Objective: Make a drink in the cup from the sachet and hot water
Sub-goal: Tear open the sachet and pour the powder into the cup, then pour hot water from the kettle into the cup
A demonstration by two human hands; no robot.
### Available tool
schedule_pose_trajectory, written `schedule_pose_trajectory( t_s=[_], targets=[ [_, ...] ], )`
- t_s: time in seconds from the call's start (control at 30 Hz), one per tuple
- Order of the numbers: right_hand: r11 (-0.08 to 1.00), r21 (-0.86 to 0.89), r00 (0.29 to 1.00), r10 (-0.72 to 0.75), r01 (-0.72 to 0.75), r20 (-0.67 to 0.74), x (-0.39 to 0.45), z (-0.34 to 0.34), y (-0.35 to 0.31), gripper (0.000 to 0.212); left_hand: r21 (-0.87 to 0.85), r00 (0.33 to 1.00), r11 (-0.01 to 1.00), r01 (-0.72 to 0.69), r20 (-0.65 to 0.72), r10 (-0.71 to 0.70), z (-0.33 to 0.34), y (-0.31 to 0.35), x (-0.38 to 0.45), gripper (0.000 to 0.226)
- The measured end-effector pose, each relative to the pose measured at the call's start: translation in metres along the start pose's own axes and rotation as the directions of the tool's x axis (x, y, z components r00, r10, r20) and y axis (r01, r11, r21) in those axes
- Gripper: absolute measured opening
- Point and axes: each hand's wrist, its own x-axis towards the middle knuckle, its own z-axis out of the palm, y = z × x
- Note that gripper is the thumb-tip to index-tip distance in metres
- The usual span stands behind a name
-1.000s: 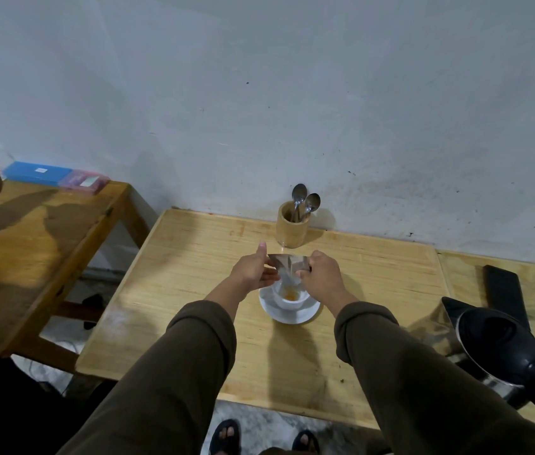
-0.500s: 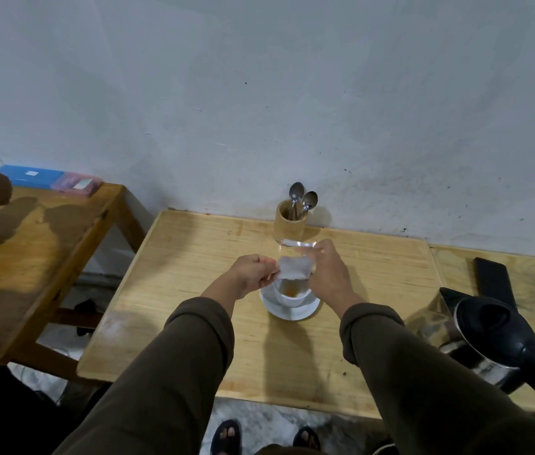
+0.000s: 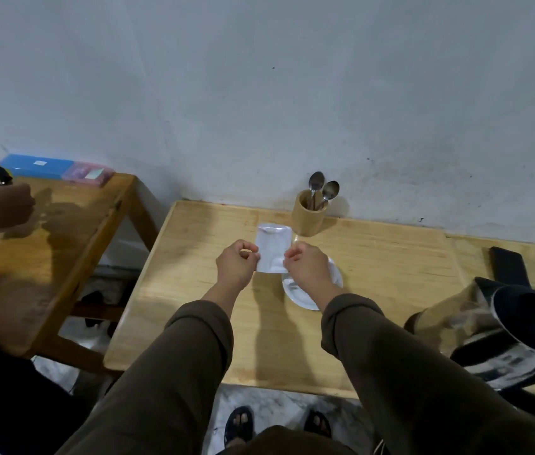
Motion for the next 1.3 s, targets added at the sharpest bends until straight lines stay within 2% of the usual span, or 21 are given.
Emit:
schedule_pose_trajectory(
  t_s=[0.13,0.27,0.4,0.5,0.63,0.83,0.93,1.1,1.2,1.3],
  targets=[
    [0.979,-0.202,0.999,0.031,-0.023,0.041,0.005,0.030,-0.002,0.025,0.115,1.000,0.993,-0.008,0.025,0.005,-0.006,-0.026,0.007,0.022],
    [0.882,-0.471,0.985,0.066,0.017,0.159,0.005,0.053,-0.004,0.032,0.216,0.992,0.976,0.032,0.115,-0.058,-0.006,-0.047,0.016,0.036],
    [0.819,-0.574,0.979,0.102,0.018,0.177,0.007,0.068,-0.003,0.038,0.247,0.982,0.968,0.035,0.172,-0.079,0.000,-0.060,0.024,0.049],
    [0.828,-0.560,0.973,0.152,-0.028,0.176,0.009,0.071,0.001,0.033,0.270,0.983,0.963,0.028,0.169,-0.076,0.007,-0.069,0.028,0.051],
    [0.819,-0.573,0.980,0.104,0.013,0.170,0.006,0.074,0.005,0.016,0.351,0.987,0.936,-0.017,0.154,-0.040,0.016,-0.077,0.028,0.044],
    [0.895,-0.445,0.996,0.017,0.026,0.093,-0.001,0.057,-0.006,0.023,0.438,0.999,0.898,-0.036,0.046,0.017,0.025,-0.072,0.021,0.029],
    [0.956,-0.291,1.000,-0.016,0.017,0.003,-0.008,0.042,-0.009,0.023,0.426,1.000,0.905,-0.019,0.019,0.013,0.030,-0.067,0.011,0.030],
    [0.987,-0.142,0.991,-0.090,0.075,-0.102,-0.023,0.002,-0.003,0.022,0.382,0.999,0.924,-0.038,0.017,0.034,0.052,-0.063,-0.021,0.037],
    [0.986,-0.102,0.971,-0.147,0.130,-0.191,-0.041,-0.031,0.011,0.028,0.353,0.999,0.935,-0.020,-0.034,0.034,0.073,-0.059,-0.052,0.042],
    [0.976,-0.133,0.944,-0.202,0.172,-0.262,-0.062,-0.068,0.033,0.029,0.296,0.996,0.954,0.042,-0.085,-0.018,0.097,-0.055,-0.091,0.045]
  ],
)
